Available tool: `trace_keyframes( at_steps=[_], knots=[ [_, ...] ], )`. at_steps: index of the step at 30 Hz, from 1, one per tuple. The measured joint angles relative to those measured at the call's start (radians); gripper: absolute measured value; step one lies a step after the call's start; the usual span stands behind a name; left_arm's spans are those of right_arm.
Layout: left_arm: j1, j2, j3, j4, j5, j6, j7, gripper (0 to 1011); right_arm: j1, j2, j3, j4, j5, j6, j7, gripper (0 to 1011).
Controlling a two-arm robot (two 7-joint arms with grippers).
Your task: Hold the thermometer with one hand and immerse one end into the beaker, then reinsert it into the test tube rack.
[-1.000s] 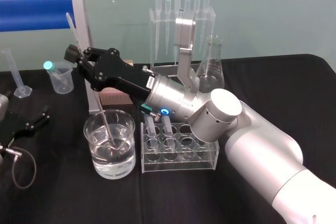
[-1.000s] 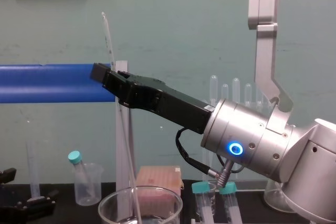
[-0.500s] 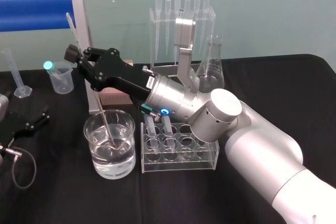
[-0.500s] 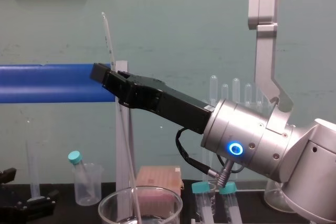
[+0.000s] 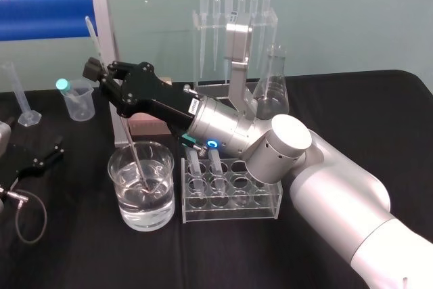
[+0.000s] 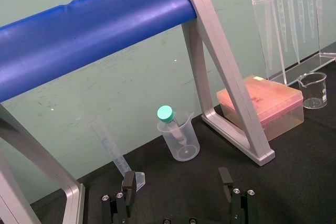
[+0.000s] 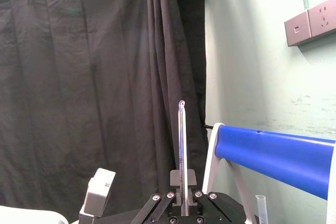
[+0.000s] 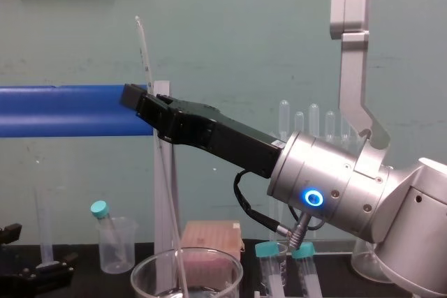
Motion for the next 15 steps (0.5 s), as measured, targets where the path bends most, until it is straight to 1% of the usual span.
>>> trace_keyframes(
  at_steps=[15],
  knots=[
    [0.000, 0.000, 0.000, 0.000, 0.000, 0.000, 0.000, 1008, 0.000, 0.000, 0.000, 0.000, 0.000, 0.000, 0.000, 55]
  ],
)
